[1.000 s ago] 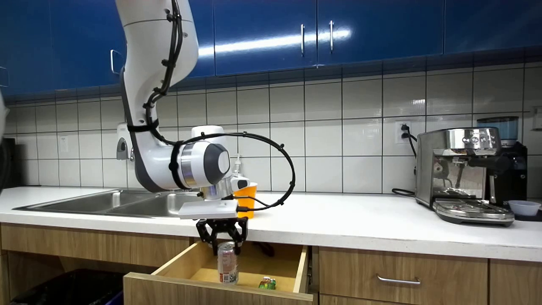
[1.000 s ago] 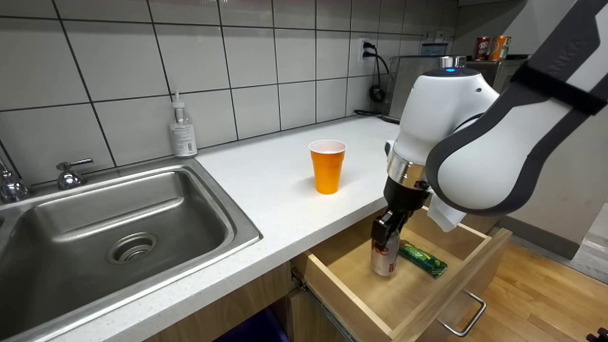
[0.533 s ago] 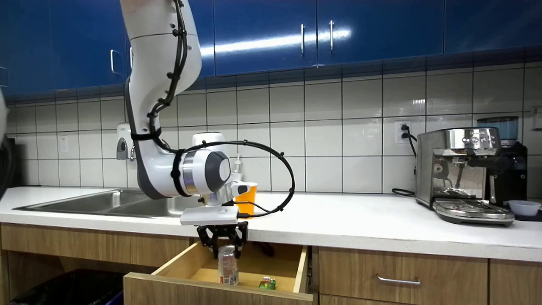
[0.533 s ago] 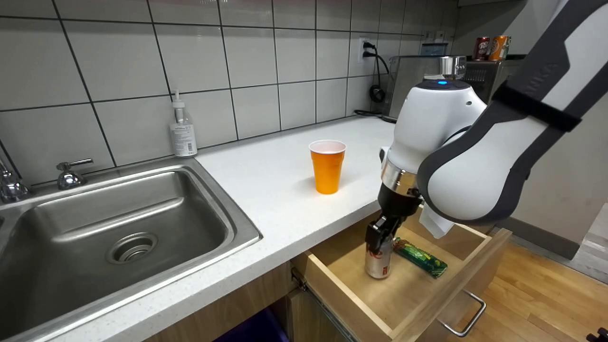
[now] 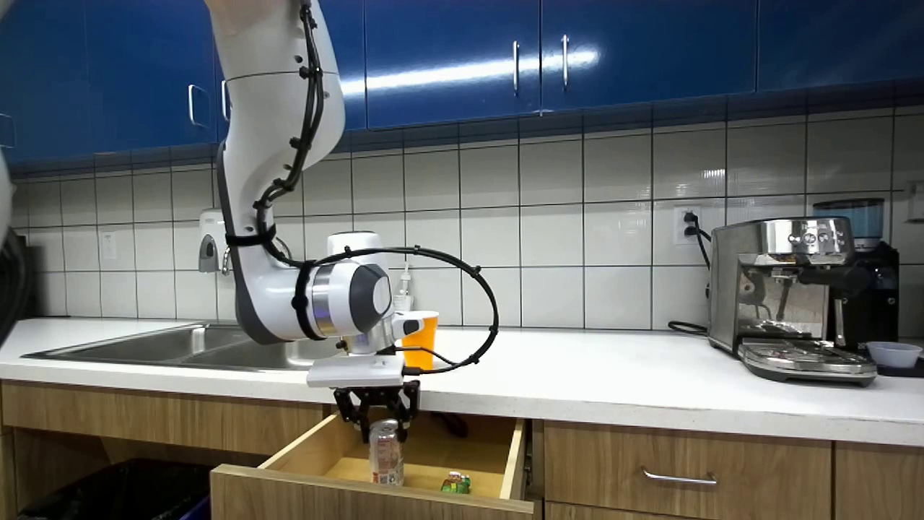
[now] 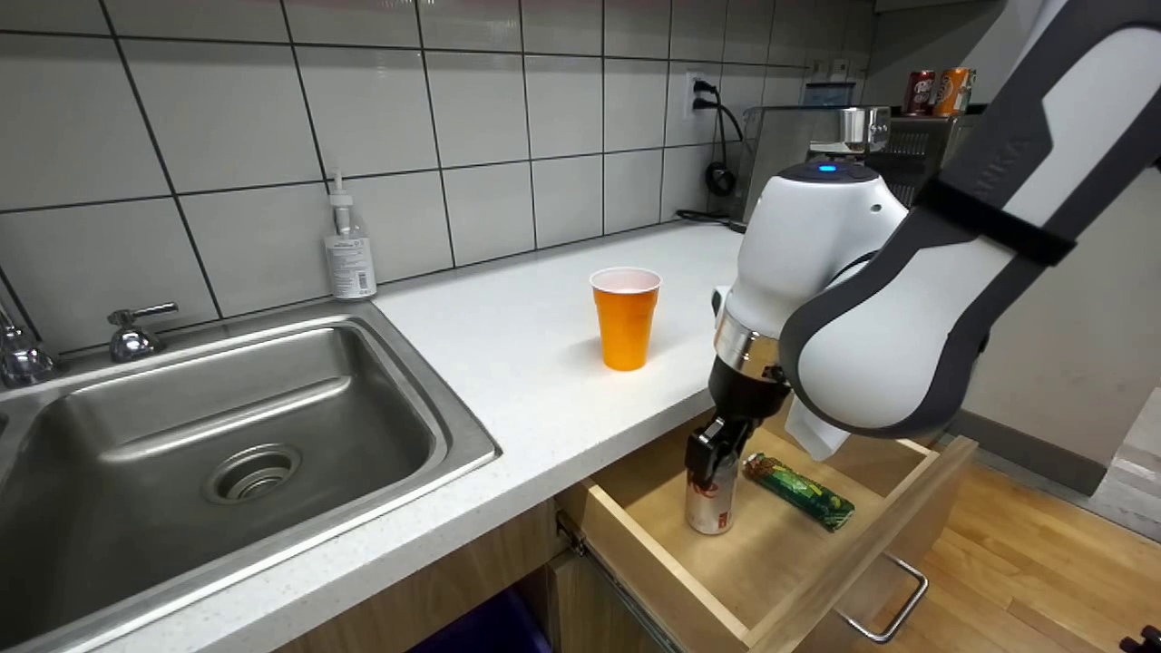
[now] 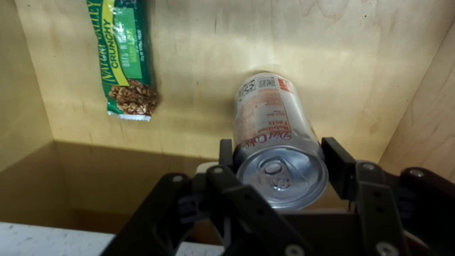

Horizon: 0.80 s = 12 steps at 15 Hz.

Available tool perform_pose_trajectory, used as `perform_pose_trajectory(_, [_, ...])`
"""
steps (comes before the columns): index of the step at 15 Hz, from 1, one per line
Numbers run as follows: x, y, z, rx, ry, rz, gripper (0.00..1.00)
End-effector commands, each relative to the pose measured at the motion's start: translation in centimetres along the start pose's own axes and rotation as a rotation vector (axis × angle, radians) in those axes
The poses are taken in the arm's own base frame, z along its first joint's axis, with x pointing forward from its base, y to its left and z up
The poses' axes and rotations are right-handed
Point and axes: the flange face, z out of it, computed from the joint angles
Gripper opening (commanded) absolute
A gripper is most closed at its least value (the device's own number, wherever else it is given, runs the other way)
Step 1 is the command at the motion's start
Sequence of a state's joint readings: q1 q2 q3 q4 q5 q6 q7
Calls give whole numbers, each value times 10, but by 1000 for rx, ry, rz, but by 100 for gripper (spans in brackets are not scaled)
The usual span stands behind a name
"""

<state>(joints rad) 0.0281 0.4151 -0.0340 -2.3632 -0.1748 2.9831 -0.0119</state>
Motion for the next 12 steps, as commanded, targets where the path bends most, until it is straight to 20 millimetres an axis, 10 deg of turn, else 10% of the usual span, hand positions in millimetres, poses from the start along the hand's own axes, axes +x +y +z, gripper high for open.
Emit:
perform_pose_trajectory(1, [10,0,1,5,19,-2,38])
perform_pose_trajectory(9, [11,-2,0,7,16,-12,38])
perform_pose_trajectory(10, [10,-2,0,10,11,-12,83])
perform_pose_trajectory(12, [10,-3,0,9,8,-14,96])
